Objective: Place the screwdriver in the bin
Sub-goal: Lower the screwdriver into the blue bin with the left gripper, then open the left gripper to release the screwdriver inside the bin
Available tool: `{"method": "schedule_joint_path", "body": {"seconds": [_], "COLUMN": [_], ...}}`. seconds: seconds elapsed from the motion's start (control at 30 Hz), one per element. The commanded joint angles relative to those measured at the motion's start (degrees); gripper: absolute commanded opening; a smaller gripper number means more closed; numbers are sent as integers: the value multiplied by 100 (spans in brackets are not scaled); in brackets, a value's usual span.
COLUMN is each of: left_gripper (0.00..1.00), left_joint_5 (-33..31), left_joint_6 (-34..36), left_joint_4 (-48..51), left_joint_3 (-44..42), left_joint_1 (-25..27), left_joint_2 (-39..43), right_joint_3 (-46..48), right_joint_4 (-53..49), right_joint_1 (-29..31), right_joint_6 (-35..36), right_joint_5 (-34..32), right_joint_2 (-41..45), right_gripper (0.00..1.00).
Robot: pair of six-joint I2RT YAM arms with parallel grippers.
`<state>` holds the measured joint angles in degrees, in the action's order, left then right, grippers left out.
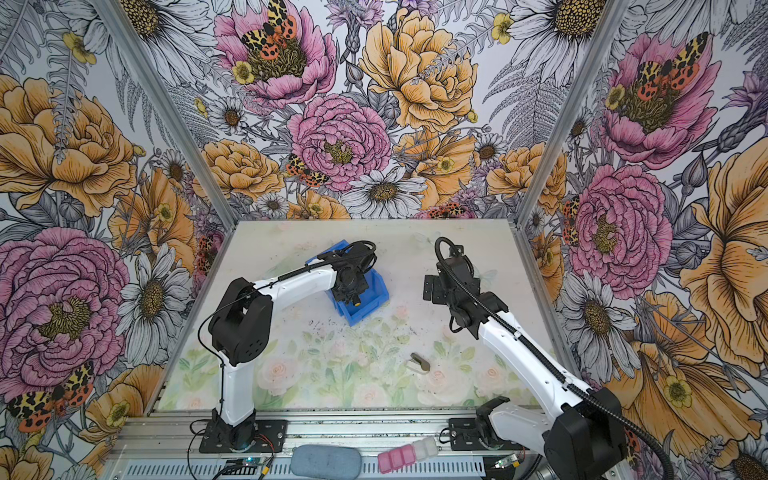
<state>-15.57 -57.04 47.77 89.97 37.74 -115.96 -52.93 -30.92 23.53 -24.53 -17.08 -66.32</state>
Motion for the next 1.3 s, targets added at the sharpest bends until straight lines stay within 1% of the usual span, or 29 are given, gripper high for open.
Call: {"method": "schedule_joint_path", "body": {"seconds": [0.0,0.07,0.1,0.27,0.4,0.47,0.63,0.73,0.8,0.83,0.93,0.97,1.07,1.17,1.2,1.27], "left_gripper": [46,50,51,51,53,53,54,61,67,73,96,99,99,99,99,99], "left_joint_5": [-20,-43,-51,-120,-152,-244,-360,-483,-591,-663,-938,-986,-848,-720,-734,-717], "left_joint_6": [59,104,120,249,407,594,1104,1391,1574,1689,2163,2348,2779,3257,3424,3689], "left_joint_4": [-115,-115,-110,-116,-116,-111,-101,-101,-101,-102,-272,-405,-994,-1630,-1841,-2192], "left_joint_3": [-70,-59,-59,-10,46,63,-16,-147,-269,-347,-727,-944,-1735,-2518,-2748,-3234], "left_joint_1": [40,40,37,74,127,186,285,331,339,331,288,230,-67,-401,-488,-813], "left_joint_2": [-50,-28,-15,129,347,517,1098,1629,1947,2103,2616,2816,3507,4237,4450,4848], "right_joint_3": [6,10,10,10,63,112,355,475,520,533,563,580,743,1142,1323,1788], "right_joint_4": [106,103,104,103,104,104,129,138,139,148,160,179,285,791,1044,1735], "right_joint_1": [-33,-39,-39,-39,-37,-35,-122,-302,-461,-544,-723,-767,-833,-857,-873,-921], "right_joint_6": [-43,-43,-57,-56,-201,-332,-758,-842,-843,-819,-794,-803,-968,-1014,-961,-599], "right_joint_5": [-30,-41,-50,-92,-234,-392,-1097,-1235,-1212,-1181,-1153,-1172,-1478,-1833,-1893,-1839], "right_joint_2": [111,122,127,176,279,398,886,1096,1126,1105,982,928,840,887,943,1067], "right_gripper": [100,99,100,100,99,99,99,100,100,100,100,100,99,100,99,100]}}
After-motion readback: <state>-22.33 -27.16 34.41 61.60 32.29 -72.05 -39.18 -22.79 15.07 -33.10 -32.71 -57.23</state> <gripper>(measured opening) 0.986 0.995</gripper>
